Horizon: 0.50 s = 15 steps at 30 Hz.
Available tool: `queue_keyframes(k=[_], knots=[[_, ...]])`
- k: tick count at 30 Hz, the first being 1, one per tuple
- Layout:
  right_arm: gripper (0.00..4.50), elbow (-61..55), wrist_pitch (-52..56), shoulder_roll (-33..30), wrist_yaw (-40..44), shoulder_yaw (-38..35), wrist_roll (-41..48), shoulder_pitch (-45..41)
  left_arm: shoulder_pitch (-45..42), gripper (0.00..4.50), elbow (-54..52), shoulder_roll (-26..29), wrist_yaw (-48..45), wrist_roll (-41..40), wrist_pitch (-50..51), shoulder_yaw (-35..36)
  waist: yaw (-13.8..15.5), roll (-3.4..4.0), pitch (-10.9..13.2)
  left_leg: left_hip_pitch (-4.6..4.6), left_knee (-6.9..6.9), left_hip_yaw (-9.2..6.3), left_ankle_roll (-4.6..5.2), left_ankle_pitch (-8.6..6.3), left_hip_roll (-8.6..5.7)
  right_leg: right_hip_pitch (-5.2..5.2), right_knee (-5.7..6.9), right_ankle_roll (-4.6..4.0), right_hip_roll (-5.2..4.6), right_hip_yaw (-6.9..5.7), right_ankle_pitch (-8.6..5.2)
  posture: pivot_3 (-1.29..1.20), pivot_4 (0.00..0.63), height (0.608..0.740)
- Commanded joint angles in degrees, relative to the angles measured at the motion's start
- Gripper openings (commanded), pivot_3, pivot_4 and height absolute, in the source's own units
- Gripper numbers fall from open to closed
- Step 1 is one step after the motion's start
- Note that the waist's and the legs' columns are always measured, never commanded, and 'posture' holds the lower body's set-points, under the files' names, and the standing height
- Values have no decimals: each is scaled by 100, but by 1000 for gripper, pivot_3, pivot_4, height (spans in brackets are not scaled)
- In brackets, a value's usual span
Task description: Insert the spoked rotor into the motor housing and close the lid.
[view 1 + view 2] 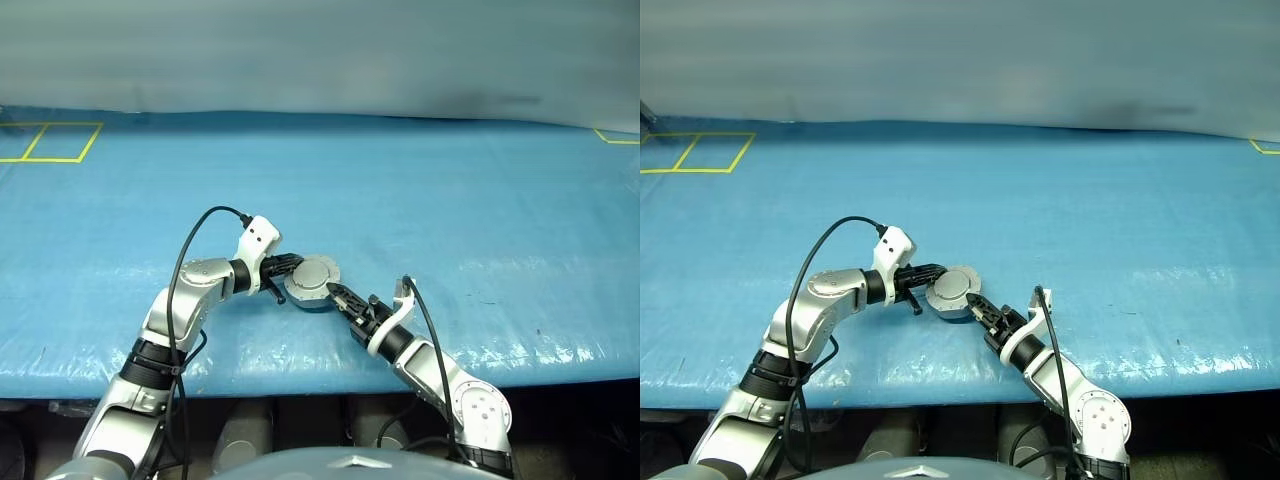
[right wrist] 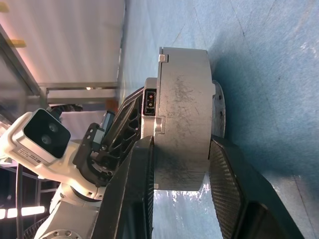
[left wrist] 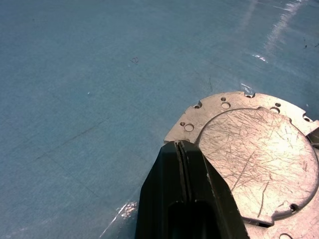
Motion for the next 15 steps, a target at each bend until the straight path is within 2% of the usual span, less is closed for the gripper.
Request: queue_keyframes(k=[1,4,7,15], knots=[[1180,-140,111,-9,-16,258,120,17,50,0,-94,-49,8,-36,8,-31,-2,0,0,0,-1,0,0,0,0,0,0,0,0,0,0,0,150,740],[1180,-146,79,10,10,264,183,40,33,0,-136,-226,288,-119,-77,284,-8,1,1,1,-3,0,0,0,1,-1,0,-1,0,0,0,0,150,740],[1180,-222,-73,104,-38,219,297,46,95,0,-343,-713,816,-549,-62,1028,-13,0,4,-3,-4,1,0,0,2,-6,-1,0,0,2,0,0,150,740],[1180,-262,-596,222,-49,-32,465,-238,850,0,-1296,-1895,2049,-2710,867,2950,-7,-1,12,-10,-4,0,1,0,1,-9,-6,1,-1,-1,1,0,150,740]])
